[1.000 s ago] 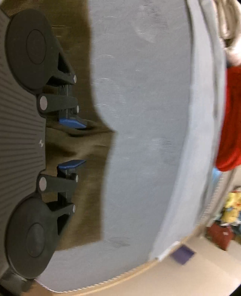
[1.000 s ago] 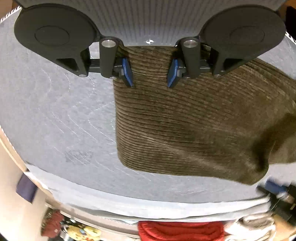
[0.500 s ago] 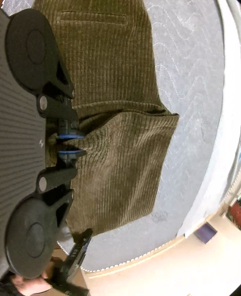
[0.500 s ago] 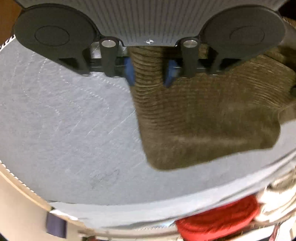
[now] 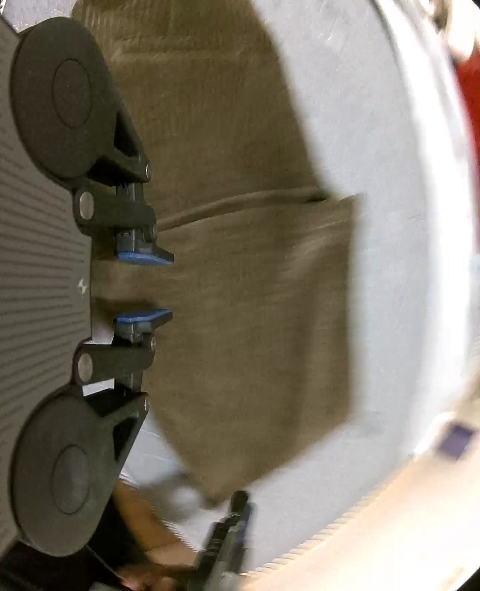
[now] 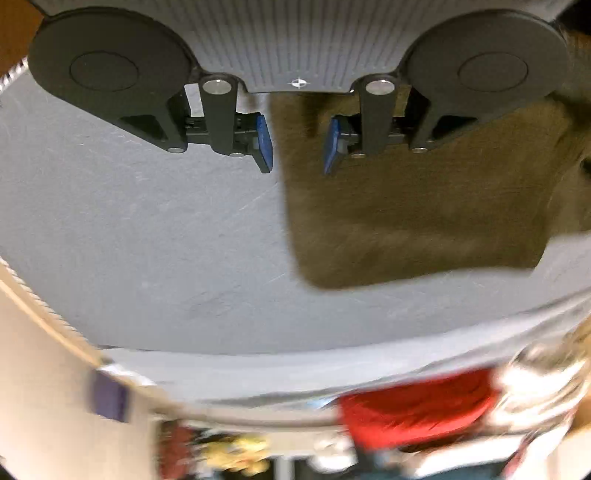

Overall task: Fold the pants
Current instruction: 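Release the hem from the right tool and smooth the fold with the left tool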

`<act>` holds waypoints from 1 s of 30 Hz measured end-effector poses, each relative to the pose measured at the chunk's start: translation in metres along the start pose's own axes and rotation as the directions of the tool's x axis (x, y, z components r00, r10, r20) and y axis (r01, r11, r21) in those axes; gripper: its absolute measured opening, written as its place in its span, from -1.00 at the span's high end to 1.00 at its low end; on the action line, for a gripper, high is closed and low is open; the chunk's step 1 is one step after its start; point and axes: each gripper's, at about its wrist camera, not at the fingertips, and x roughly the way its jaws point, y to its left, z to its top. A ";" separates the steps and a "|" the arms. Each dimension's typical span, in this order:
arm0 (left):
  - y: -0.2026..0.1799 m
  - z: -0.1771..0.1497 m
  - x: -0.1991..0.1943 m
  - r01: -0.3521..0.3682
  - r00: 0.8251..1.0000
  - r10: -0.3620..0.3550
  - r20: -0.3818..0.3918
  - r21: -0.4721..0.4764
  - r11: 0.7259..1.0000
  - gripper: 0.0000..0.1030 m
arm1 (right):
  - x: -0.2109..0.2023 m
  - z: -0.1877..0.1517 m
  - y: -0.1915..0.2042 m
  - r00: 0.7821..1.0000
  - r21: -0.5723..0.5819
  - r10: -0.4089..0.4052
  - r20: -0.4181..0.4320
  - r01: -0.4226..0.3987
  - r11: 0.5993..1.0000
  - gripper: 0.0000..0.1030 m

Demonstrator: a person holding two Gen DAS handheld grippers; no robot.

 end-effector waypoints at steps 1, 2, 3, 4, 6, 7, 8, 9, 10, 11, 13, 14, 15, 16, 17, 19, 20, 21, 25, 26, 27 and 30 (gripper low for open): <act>-0.003 -0.005 0.014 -0.026 0.998 0.028 -0.055 0.036 0.999 0.45 | 0.012 -0.006 0.003 0.997 -0.036 -0.004 -0.082 0.001 0.999 0.37; -0.007 -0.006 0.017 -0.040 0.998 0.042 -0.045 0.058 0.998 0.45 | 0.022 -0.015 0.004 0.988 -0.060 -0.037 -0.147 0.029 0.998 0.16; -0.010 -0.004 0.013 -0.052 0.998 0.054 -0.031 0.063 0.997 0.45 | 0.024 -0.018 0.003 0.987 -0.052 -0.055 -0.151 0.048 0.997 0.06; -0.011 -0.001 0.006 -0.055 0.998 0.055 -0.007 0.059 0.997 0.45 | 0.021 -0.016 0.000 0.988 -0.026 -0.057 -0.141 0.054 0.998 0.07; -0.012 -0.002 -0.007 -0.060 0.997 0.057 0.048 0.060 0.996 0.39 | 0.007 -0.007 -0.004 0.997 0.017 -0.030 -0.069 0.031 0.999 0.08; -0.017 -0.002 -0.011 -0.067 0.996 0.063 0.066 0.066 0.996 0.35 | 0.001 -0.005 -0.003 0.999 0.016 -0.026 -0.033 0.026 1.000 0.08; -0.018 -0.002 -0.013 -0.065 0.995 0.060 0.076 0.071 0.995 0.30 | -0.002 -0.005 -0.003 1.000 0.003 -0.026 -0.010 0.026 1.000 0.07; -0.014 0.000 -0.013 -0.054 0.996 0.048 0.071 0.074 0.996 0.26 | 0.000 -0.006 -0.001 1.000 -0.017 -0.025 -0.014 0.025 1.000 0.06; -0.010 -0.001 -0.008 -0.050 0.998 0.046 0.042 0.077 0.996 0.18 | 0.009 -0.011 0.002 0.998 -0.052 -0.034 -0.061 0.031 0.998 0.06; -0.008 -0.004 -0.004 -0.062 0.998 0.062 0.000 0.085 0.994 0.10 | 0.019 -0.018 0.004 0.991 -0.085 -0.056 -0.122 0.045 0.995 0.05; -0.009 -0.008 0.010 -0.089 0.994 0.094 -0.054 0.097 0.991 -0.06 | 0.025 -0.023 0.002 0.988 -0.075 -0.066 -0.138 0.056 0.996 -0.03; -0.010 -0.007 0.005 -0.092 0.995 0.096 -0.041 0.091 0.992 -0.06 | 0.022 -0.019 -0.001 0.989 -0.051 -0.064 -0.135 0.057 0.997 -0.03; -0.010 -0.004 -0.003 -0.088 0.996 0.091 -0.022 0.091 0.992 -0.06 | 0.017 -0.015 -0.003 0.992 -0.033 -0.056 -0.117 0.052 0.998 -0.02; -0.011 -0.003 -0.013 -0.074 0.997 0.073 0.010 0.096 0.993 -0.07 | 0.007 -0.013 -0.005 0.995 -0.019 -0.047 -0.083 0.046 0.999 -0.02; -0.012 -0.002 -0.022 -0.059 0.997 0.055 0.045 0.096 0.994 -0.12 | -0.001 -0.008 -0.007 0.998 -0.017 -0.043 -0.042 0.042 0.999 -0.02; -0.012 -0.002 -0.039 -0.037 0.994 0.026 0.108 0.094 0.995 -0.20 | -0.016 0.004 -0.009 0.997 -0.025 -0.063 0.035 0.064 0.998 -0.02; -0.012 -0.001 -0.043 -0.032 0.991 0.019 0.136 0.093 0.995 -0.25 | -0.024 0.012 -0.011 0.995 -0.022 -0.068 0.071 0.070 0.997 -0.05; -0.013 -0.002 -0.049 -0.034 0.986 0.019 0.165 0.092 0.995 -0.27 | -0.034 0.019 -0.013 0.991 -0.010 -0.066 0.112 0.067 0.998 -0.06; -0.014 -0.012 -0.065 -0.051 0.961 0.020 0.275 0.107 0.993 -0.33 | -0.069 0.052 -0.021 0.968 0.027 0.002 0.252 -0.009 1.000 -0.14; -0.014 -0.015 -0.071 -0.056 0.953 0.021 0.304 0.109 0.992 -0.37 | -0.076 0.058 -0.020 0.960 0.023 0.016 0.280 -0.023 0.999 -0.23; -0.012 -0.019 -0.077 -0.060 0.943 0.021 0.333 0.108 0.992 -0.40 | -0.082 0.062 -0.019 0.952 0.020 0.027 0.306 -0.035 0.999 -0.30; -0.006 -0.030 -0.096 -0.080 0.908 0.037 0.417 0.088 0.993 -0.52 | -0.090 0.061 -0.013 0.927 0.037 0.066 0.369 -0.086 0.996 -0.33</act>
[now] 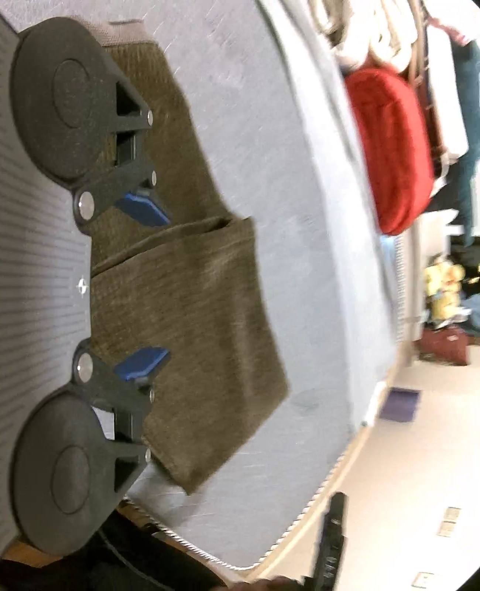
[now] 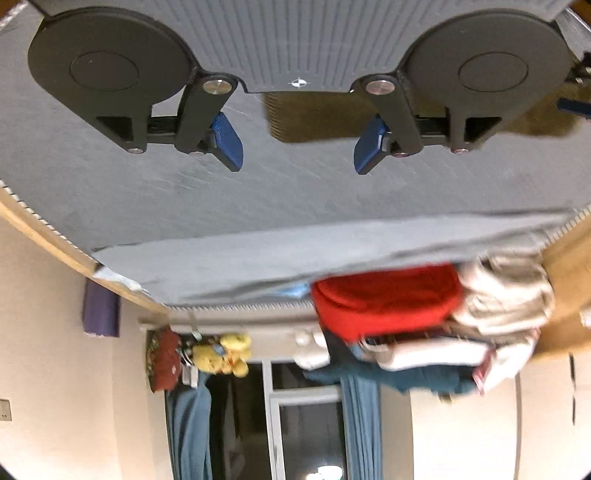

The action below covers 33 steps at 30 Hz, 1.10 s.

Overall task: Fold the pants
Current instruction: 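Release the hem from the right tool and smooth the fold with the left tool, then grasp the striped waistband end with the left tool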

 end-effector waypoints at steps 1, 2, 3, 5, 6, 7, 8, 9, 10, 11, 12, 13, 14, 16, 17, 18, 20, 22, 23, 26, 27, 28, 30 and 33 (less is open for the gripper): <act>0.000 -0.003 -0.006 -0.014 1.000 0.015 0.024 -0.004 1.000 -0.52 | -0.001 -0.006 0.004 1.000 0.028 0.008 0.015 -0.008 1.000 -0.33; 0.000 -0.007 -0.012 -0.071 0.996 0.072 0.044 -0.020 0.997 -0.52 | -0.001 -0.010 0.007 1.000 0.048 0.015 0.014 -0.015 0.999 -0.33; -0.001 -0.011 -0.018 -0.090 0.994 0.091 0.059 -0.021 0.996 -0.52 | 0.004 -0.011 0.012 0.999 0.057 0.028 0.016 -0.029 0.998 -0.33; -0.003 -0.021 -0.027 -0.124 0.989 0.125 0.073 -0.018 0.992 -0.52 | 0.005 -0.018 0.028 0.998 0.082 0.059 0.016 -0.060 0.995 -0.34; -0.004 -0.025 -0.032 -0.143 0.986 0.144 0.080 -0.018 0.990 -0.52 | 0.011 -0.021 0.036 0.997 0.083 0.071 -0.012 -0.070 0.994 -0.34; -0.004 -0.030 -0.036 -0.160 0.983 0.161 0.084 -0.024 0.987 -0.52 | 0.018 -0.026 0.045 0.995 0.066 0.086 -0.051 -0.083 0.994 -0.33; -0.003 -0.034 -0.040 -0.171 0.981 0.173 0.083 -0.036 0.985 -0.52 | 0.022 -0.029 0.053 0.993 0.040 0.096 -0.068 -0.093 0.995 -0.33; -0.001 -0.037 -0.043 -0.182 0.980 0.185 0.075 -0.051 0.982 -0.52 | 0.024 -0.031 0.062 0.991 0.004 0.110 -0.077 -0.110 0.994 -0.33; 0.001 -0.040 -0.045 -0.195 0.978 0.199 0.062 -0.068 0.978 -0.52 | 0.025 -0.032 0.068 0.989 -0.023 0.126 -0.081 -0.128 0.991 -0.33; 0.003 -0.042 -0.047 -0.207 0.976 0.211 0.049 -0.085 0.975 -0.52 | 0.027 -0.032 0.073 0.985 -0.052 0.147 -0.088 -0.152 0.987 -0.33; 0.007 -0.044 -0.058 -0.208 0.976 0.213 0.044 -0.105 0.973 -0.52 | 0.028 -0.033 0.077 0.982 -0.076 0.160 -0.095 -0.168 0.983 -0.33; 0.011 -0.046 -0.066 -0.203 0.977 0.210 0.045 -0.125 0.971 -0.52 | 0.028 -0.033 0.082 0.981 -0.100 0.169 -0.101 -0.179 0.979 -0.33; 0.014 -0.049 -0.070 -0.200 0.977 0.209 0.047 -0.147 0.969 -0.51 | 0.026 -0.034 0.087 0.979 -0.124 0.173 -0.105 -0.186 0.975 -0.33; 0.019 -0.054 -0.081 -0.193 0.978 0.203 0.044 -0.173 0.966 -0.45 | 0.023 -0.033 0.095 0.979 -0.166 0.176 -0.105 -0.192 0.967 -0.33; 0.021 -0.058 -0.085 -0.193 0.978 0.204 0.041 -0.185 0.964 -0.36 | 0.022 -0.032 0.097 0.979 -0.176 0.176 -0.102 -0.192 0.966 -0.33; 0.024 -0.061 -0.089 -0.196 0.978 0.207 0.036 -0.202 0.960 -0.27 | 0.022 -0.029 0.098 0.980 -0.177 0.174 -0.101 -0.189 0.966 -0.33; 0.033 -0.067 -0.092 -0.195 0.978 0.207 0.024 -0.247 0.949 0.24 | 0.025 -0.027 0.097 0.981 -0.160 0.163 -0.105 -0.178 0.971 -0.33; 0.042 -0.073 -0.096 -0.203 0.975 0.220 0.025 -0.293 0.934 0.55 | 0.027 -0.026 0.095 0.981 -0.132 0.155 -0.114 -0.169 0.977 -0.33; 0.047 -0.075 -0.098 -0.209 0.973 0.229 0.027 -0.317 0.925 0.61 | 0.028 -0.027 0.095 0.981 -0.123 0.153 -0.118 -0.168 0.978 -0.33; 0.069 -0.086 -0.099 -0.237 0.964 0.264 0.012 -0.400 0.885 0.61 | 0.030 -0.028 0.092 0.980 -0.115 0.157 -0.124 -0.171 0.978 -0.33; 0.078 -0.088 -0.097 -0.242 0.963 0.269 0.000 -0.432 0.869 0.61 | 0.030 -0.027 0.091 0.979 -0.117 0.162 -0.124 -0.176 0.977 -0.33; 0.088 -0.092 -0.093 -0.245 0.963 0.270 -0.013 -0.471 0.848 0.61 | 0.030 -0.027 0.089 0.979 -0.124 0.165 -0.124 -0.180 0.976 -0.33; 0.107 -0.102 -0.083 -0.259 0.959 0.277 -0.053 -0.555 0.791 0.57 | 0.032 -0.025 0.089 0.979 -0.142 0.161 -0.127 -0.179 0.974 -0.33; 0.143 -0.118 -0.067 -0.274 0.958 0.252 -0.140 -0.714 0.645 0.26 | 0.037 -0.025 0.085 0.979 -0.141 0.149 -0.142 -0.169 0.975 -0.33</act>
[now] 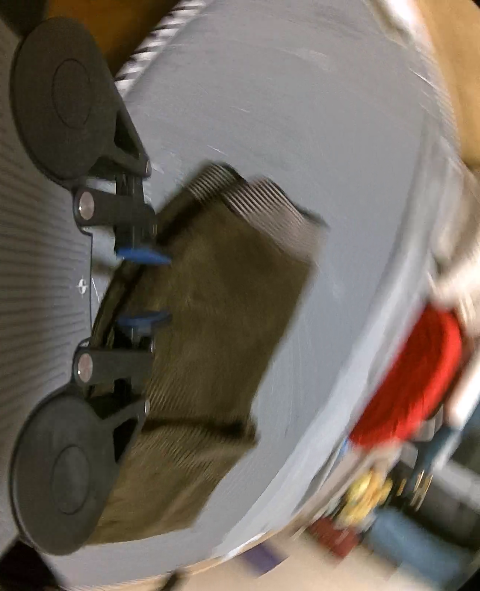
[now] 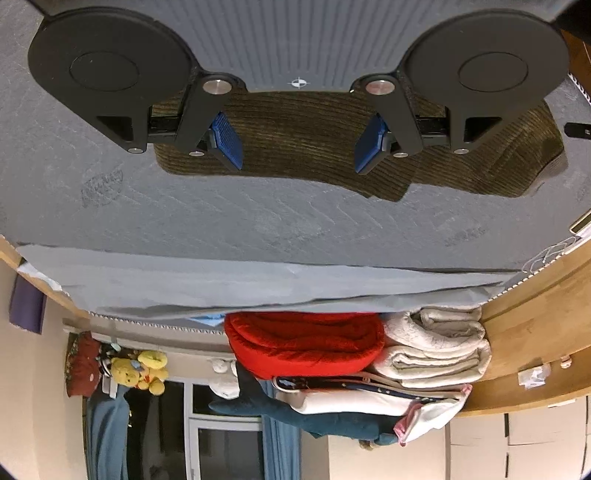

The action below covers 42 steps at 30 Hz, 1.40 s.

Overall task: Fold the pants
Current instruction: 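Grasp the striped waistband end with the left tool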

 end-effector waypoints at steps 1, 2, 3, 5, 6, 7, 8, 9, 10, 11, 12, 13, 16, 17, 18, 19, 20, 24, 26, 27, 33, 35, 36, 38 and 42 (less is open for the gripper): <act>0.011 0.004 0.007 0.003 1.000 -0.005 -0.021 -0.085 0.996 0.08 | 0.003 -0.001 -0.001 1.000 0.004 0.000 -0.009 0.000 1.000 -0.33; 0.020 0.008 0.012 0.012 0.999 -0.017 -0.031 -0.142 0.990 -0.14 | 0.006 -0.002 -0.002 1.000 0.003 -0.001 -0.020 0.001 1.000 -0.33; 0.028 0.011 0.016 -0.002 0.999 -0.005 -0.037 -0.177 0.984 -0.24 | 0.010 -0.003 -0.001 0.999 -0.008 -0.004 -0.032 0.004 1.000 -0.33; 0.041 0.016 0.023 -0.053 0.998 0.043 -0.051 -0.208 0.977 -0.33 | 0.017 -0.004 0.001 0.999 -0.037 -0.014 -0.045 0.013 0.999 -0.33; 0.047 0.018 0.026 -0.058 0.997 0.046 -0.061 -0.220 0.974 -0.33 | 0.019 -0.005 0.001 0.999 -0.052 -0.017 -0.049 0.014 0.999 -0.33; 0.053 0.020 0.030 -0.057 0.997 0.040 -0.072 -0.239 0.969 -0.35 | 0.022 -0.005 0.002 0.998 -0.069 -0.018 -0.052 0.015 0.998 -0.33; 0.061 0.022 0.034 -0.050 0.996 0.028 -0.086 -0.266 0.963 -0.39 | 0.024 -0.006 0.003 0.998 -0.082 -0.019 -0.054 0.015 0.996 -0.33; 0.066 0.024 0.038 -0.041 0.995 0.013 -0.098 -0.290 0.956 -0.41 | 0.026 -0.006 0.002 0.998 -0.090 -0.022 -0.055 0.017 0.996 -0.33; 0.072 0.025 0.043 -0.031 0.994 -0.003 -0.107 -0.313 0.949 -0.45 | 0.027 -0.006 0.001 0.998 -0.090 -0.026 -0.059 0.021 0.996 -0.33; 0.075 0.025 0.045 -0.018 0.995 -0.015 -0.098 -0.323 0.946 -0.48 | 0.028 -0.006 -0.001 0.997 -0.082 -0.030 -0.065 0.025 0.996 -0.33; 0.075 0.027 0.045 -0.013 0.996 -0.015 -0.084 -0.319 0.948 -0.48 | 0.030 -0.006 -0.003 0.997 -0.068 -0.034 -0.074 0.029 0.997 -0.33; 0.075 0.029 0.046 -0.010 0.997 -0.015 -0.077 -0.312 0.950 -0.51 | 0.031 -0.007 -0.006 0.995 -0.050 -0.037 -0.089 0.033 0.998 -0.33; 0.071 0.028 0.047 -0.017 1.000 0.009 -0.029 -0.292 0.956 -0.51 | 0.035 -0.014 -0.006 0.987 -0.045 -0.048 -0.153 0.042 0.998 -0.33; 0.068 0.026 0.048 -0.024 1.000 0.022 -0.011 -0.278 0.960 -0.42 | 0.036 -0.017 -0.004 0.981 -0.063 -0.062 -0.186 0.051 0.997 -0.33; 0.062 0.023 0.049 -0.033 0.999 0.034 0.001 -0.260 0.965 -0.33 | 0.037 -0.022 -0.002 0.973 -0.087 -0.079 -0.219 0.061 0.994 -0.33; 0.059 0.021 0.049 -0.047 0.999 0.052 0.012 -0.247 0.968 -0.17 | 0.037 -0.027 -0.001 0.966 -0.106 -0.091 -0.242 0.067 0.992 -0.33; 0.058 0.019 0.046 -0.058 0.997 0.066 0.026 -0.242 0.969 -0.01 | 0.036 -0.031 0.000 0.961 -0.118 -0.095 -0.260 0.066 0.991 -0.33; 0.038 0.028 0.018 -0.020 0.993 0.043 0.114 -0.197 0.980 0.20 | 0.028 -0.042 -0.003 0.959 -0.128 -0.081 -0.273 0.047 0.991 -0.33; 0.034 0.031 0.002 0.049 0.985 -0.017 0.174 -0.182 0.982 0.12 | 0.027 -0.045 -0.007 0.958 -0.121 -0.081 -0.276 0.049 0.991 -0.33; 0.034 0.030 0.001 0.057 0.984 -0.024 0.177 -0.183 0.981 0.04 | 0.026 -0.046 -0.009 0.960 -0.112 -0.078 -0.270 0.049 0.992 -0.33; 0.064 0.011 0.038 -0.017 1.000 0.018 -0.001 -0.403 0.915 -0.37 | 0.033 -0.057 -0.022 0.955 -0.099 -0.084 -0.285 0.058 0.993 -0.33; 0.062 0.014 0.037 -0.030 1.000 0.029 -0.008 -0.398 0.917 -0.38 | 0.035 -0.060 -0.025 0.951 -0.096 -0.089 -0.297 0.063 0.993 -0.33; 0.063 0.014 0.036 -0.030 0.999 0.032 -0.003 -0.408 0.913 -0.37 | 0.035 -0.062 -0.027 0.950 -0.092 -0.089 -0.300 0.064 0.994 -0.33; 0.065 0.012 0.038 -0.032 0.999 0.042 0.013 -0.428 0.903 -0.24 | 0.036 -0.062 -0.031 0.949 -0.076 -0.087 -0.304 0.067 0.995 -0.33; 0.052 0.016 0.038 -0.074 0.996 0.087 0.020 -0.364 0.929 0.08 | 0.043 -0.061 -0.038 0.938 -0.057 -0.100 -0.332 0.086 0.995 -0.33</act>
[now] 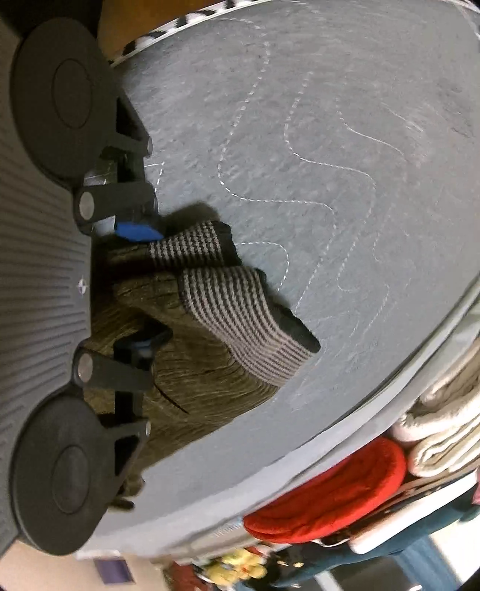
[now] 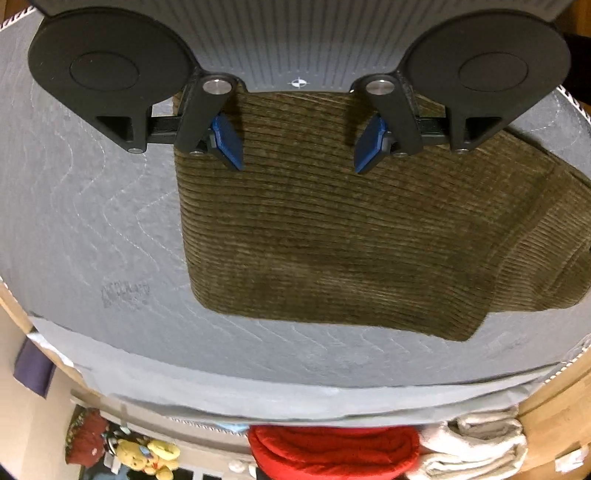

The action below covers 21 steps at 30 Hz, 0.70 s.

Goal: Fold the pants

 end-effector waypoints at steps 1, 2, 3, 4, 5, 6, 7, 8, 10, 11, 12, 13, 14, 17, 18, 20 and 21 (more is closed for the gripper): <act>-0.004 -0.002 -0.003 -0.009 1.000 0.009 0.011 0.022 1.000 0.18 | 0.005 -0.001 -0.001 0.999 -0.007 -0.014 -0.029 0.013 1.000 -0.33; -0.012 0.000 -0.001 -0.018 1.000 0.016 0.025 0.052 0.999 0.28 | 0.011 -0.003 0.000 0.997 -0.021 -0.032 -0.066 0.031 0.999 -0.33; -0.021 0.000 -0.001 -0.027 0.999 0.023 0.048 0.098 0.995 0.32 | 0.017 -0.005 0.000 0.993 -0.037 -0.049 -0.105 0.046 0.998 -0.33; -0.029 -0.002 -0.008 -0.032 0.997 0.022 0.074 0.144 0.989 0.39 | 0.020 -0.007 0.000 0.993 -0.044 -0.050 -0.111 0.045 0.998 -0.33; -0.040 -0.003 -0.014 -0.034 0.995 0.016 0.098 0.190 0.981 0.42 | 0.020 -0.006 0.001 0.992 -0.053 -0.050 -0.114 0.045 0.998 -0.33; -0.051 -0.005 -0.022 -0.037 0.992 0.005 0.127 0.249 0.968 0.43 | 0.020 -0.005 0.001 0.992 -0.057 -0.050 -0.119 0.044 0.997 -0.33; -0.065 -0.008 -0.031 -0.044 0.988 -0.006 0.155 0.315 0.948 0.45 | 0.020 -0.004 0.000 0.991 -0.054 -0.046 -0.123 0.040 0.998 -0.33; -0.081 -0.012 -0.041 -0.055 0.983 -0.017 0.183 0.385 0.921 0.46 | 0.020 -0.004 -0.002 0.991 -0.041 -0.039 -0.127 0.034 0.999 -0.32; -0.116 -0.021 -0.059 -0.074 0.972 -0.051 0.229 0.505 0.860 0.49 | 0.018 0.000 -0.007 0.992 0.000 -0.017 -0.124 0.017 1.000 -0.28; -0.136 -0.028 -0.066 -0.081 0.966 -0.072 0.249 0.554 0.828 0.50 | 0.015 0.002 -0.012 0.994 0.031 0.002 -0.113 0.001 1.000 -0.25; -0.161 -0.038 -0.076 -0.087 0.958 -0.100 0.268 0.606 0.791 0.51 | 0.012 0.003 -0.018 0.995 0.067 0.027 -0.098 -0.020 0.998 -0.25; -0.183 -0.049 -0.085 -0.088 0.951 -0.130 0.280 0.649 0.756 0.52 | 0.008 0.005 -0.027 0.996 0.118 0.058 -0.071 -0.049 0.992 -0.25; -0.208 -0.064 -0.094 -0.085 0.945 -0.163 0.285 0.692 0.717 0.54 | 0.004 0.006 -0.035 0.996 0.157 0.078 -0.043 -0.070 0.985 -0.25; -0.279 -0.122 -0.115 -0.071 0.924 -0.268 0.271 0.813 0.578 0.57 | -0.005 0.006 -0.061 0.996 0.245 0.083 0.046 -0.091 0.965 -0.25; -0.301 -0.149 -0.121 -0.057 0.917 -0.310 0.249 0.854 0.518 0.57 | -0.007 0.005 -0.071 0.995 0.275 0.076 0.068 -0.092 0.957 -0.25; -0.343 -0.209 -0.128 -0.022 0.907 -0.382 0.180 0.923 0.383 0.58 | -0.010 0.001 -0.089 0.993 0.336 0.064 0.098 -0.093 0.937 -0.25; -0.359 -0.236 -0.125 -0.011 0.904 -0.402 0.149 0.946 0.325 0.58 | -0.010 -0.002 -0.101 0.993 0.371 0.050 0.110 -0.088 0.924 -0.21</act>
